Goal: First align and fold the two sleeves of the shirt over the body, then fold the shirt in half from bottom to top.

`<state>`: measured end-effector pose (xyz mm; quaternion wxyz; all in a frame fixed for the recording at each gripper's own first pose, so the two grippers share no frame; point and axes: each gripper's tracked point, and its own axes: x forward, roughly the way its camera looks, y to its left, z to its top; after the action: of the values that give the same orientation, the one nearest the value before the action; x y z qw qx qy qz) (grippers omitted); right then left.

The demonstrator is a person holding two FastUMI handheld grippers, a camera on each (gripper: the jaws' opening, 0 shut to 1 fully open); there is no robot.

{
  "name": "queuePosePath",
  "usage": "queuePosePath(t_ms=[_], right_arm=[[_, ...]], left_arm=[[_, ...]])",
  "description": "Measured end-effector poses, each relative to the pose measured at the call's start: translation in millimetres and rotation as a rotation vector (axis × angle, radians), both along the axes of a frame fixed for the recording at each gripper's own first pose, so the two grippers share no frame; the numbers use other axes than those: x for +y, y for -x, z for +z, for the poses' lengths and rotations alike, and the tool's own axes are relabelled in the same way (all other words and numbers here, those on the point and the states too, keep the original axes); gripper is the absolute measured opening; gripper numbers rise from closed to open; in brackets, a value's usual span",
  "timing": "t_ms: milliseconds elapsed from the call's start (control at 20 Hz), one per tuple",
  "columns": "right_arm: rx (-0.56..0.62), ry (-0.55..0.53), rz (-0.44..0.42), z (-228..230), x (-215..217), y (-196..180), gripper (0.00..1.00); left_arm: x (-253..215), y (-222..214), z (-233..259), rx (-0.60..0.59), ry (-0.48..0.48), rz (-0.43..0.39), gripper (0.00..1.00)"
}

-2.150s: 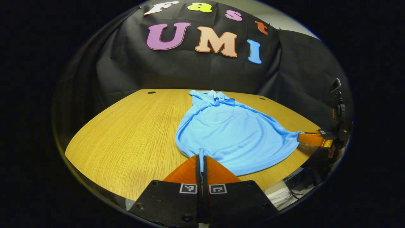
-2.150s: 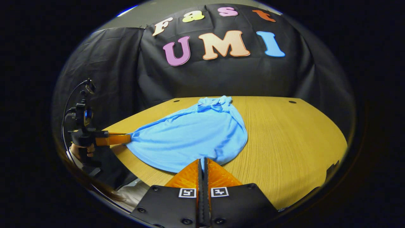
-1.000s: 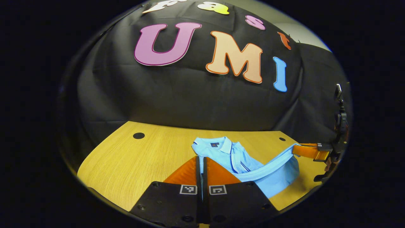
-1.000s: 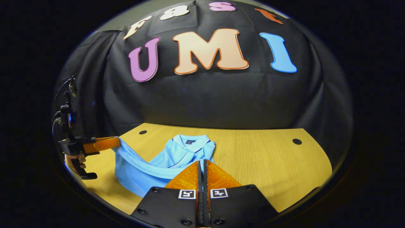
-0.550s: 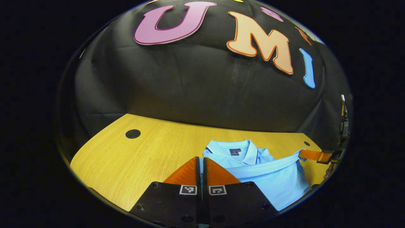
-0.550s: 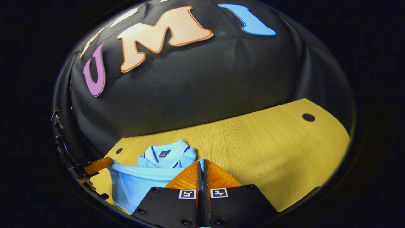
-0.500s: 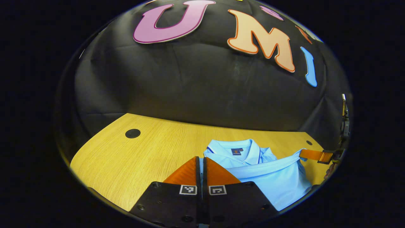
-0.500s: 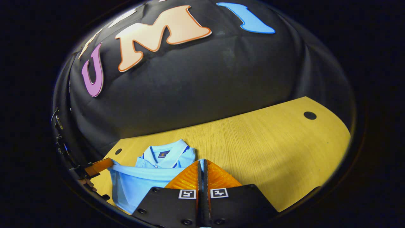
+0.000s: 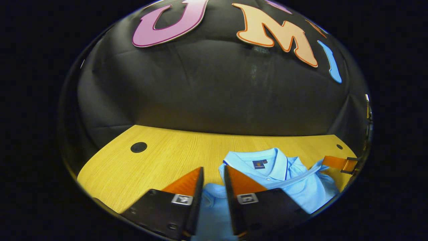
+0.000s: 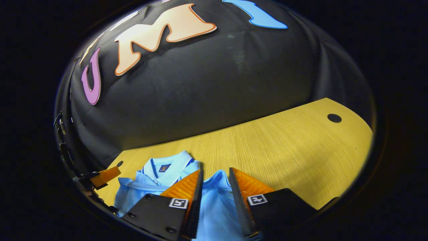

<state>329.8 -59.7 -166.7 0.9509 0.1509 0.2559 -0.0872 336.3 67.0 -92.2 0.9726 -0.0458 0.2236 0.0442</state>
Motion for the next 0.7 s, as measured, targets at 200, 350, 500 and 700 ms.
queuePosePath(t_ms=[200,350,500,700], right_arm=[[-0.059,0.006,0.031,27.7,10.8,16.7,0.98],[-0.122,0.025,0.056,54.6,17.8,43.7,0.97],[-0.170,0.078,0.089,75.4,24.1,84.0,0.98],[-0.236,0.100,0.114,98.4,37.9,143.5,0.98]], left_arm=[[11.6,24.6,29.1,-0.062,0.020,0.051,0.97],[13.7,59.5,58.6,-0.130,-0.014,0.027,0.96],[3.2,102.0,83.4,-0.191,-0.005,-0.028,0.96],[-10.0,165.6,99.3,-0.241,-0.011,-0.086,0.96]])
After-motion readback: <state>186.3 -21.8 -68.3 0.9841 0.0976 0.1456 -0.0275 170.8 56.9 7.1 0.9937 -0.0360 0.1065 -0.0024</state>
